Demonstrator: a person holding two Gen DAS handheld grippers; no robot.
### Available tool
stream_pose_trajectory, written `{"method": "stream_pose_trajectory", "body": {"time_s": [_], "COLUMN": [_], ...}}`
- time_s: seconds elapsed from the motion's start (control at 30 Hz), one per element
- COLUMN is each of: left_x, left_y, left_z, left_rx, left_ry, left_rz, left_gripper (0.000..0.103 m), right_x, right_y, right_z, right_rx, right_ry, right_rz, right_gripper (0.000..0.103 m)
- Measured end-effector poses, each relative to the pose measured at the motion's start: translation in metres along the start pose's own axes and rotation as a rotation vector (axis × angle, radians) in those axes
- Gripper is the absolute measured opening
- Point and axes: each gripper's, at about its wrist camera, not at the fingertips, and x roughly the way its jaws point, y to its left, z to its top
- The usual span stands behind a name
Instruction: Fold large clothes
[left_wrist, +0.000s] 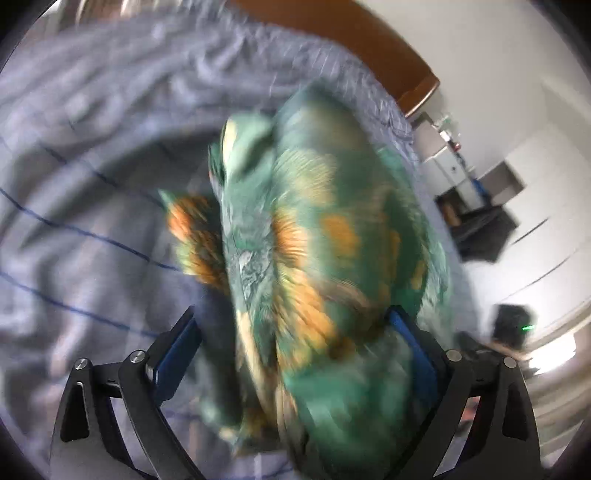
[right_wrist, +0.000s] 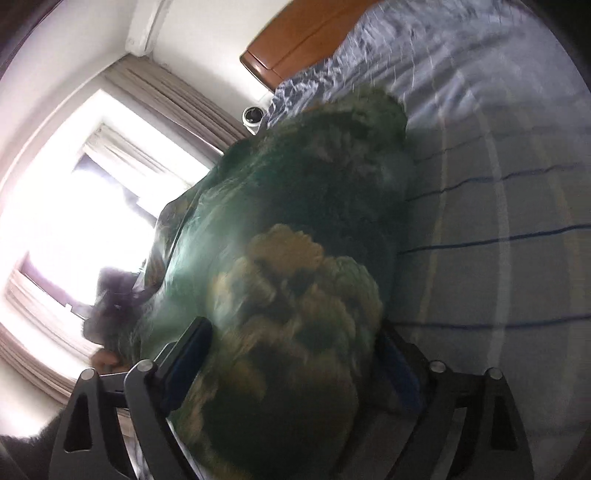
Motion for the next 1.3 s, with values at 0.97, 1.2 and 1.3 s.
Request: {"method": "stream_pose_trajectory", "body": {"time_s": [0.97,1.2,1.3], "left_x": [-0.149,-0.151,-0.154], "left_y": [-0.209,-0.218,-0.219], "left_z": [-0.193,-0.198,-0.199], "left_rx": [0.319,0.289,0.281], "left_ry": [-0.304,-0.240,-0.230], "left_rz": [0.360,0.397,0.408], "left_gripper": [0.103,0.103,0.103], "right_x": [-0.216,-0.231,-0.232], "right_y": [0.162,0.189,0.191], "right_z": [-0.168,-0.180,-0.184], "right_rx": [-0.271,-0.291,-0.291], "right_ry": [-0.207,-0.233,-0.225], "right_rz": [-0.644,-0.709,-0.736], "right_gripper": [0.090,0.090,0.090]}}
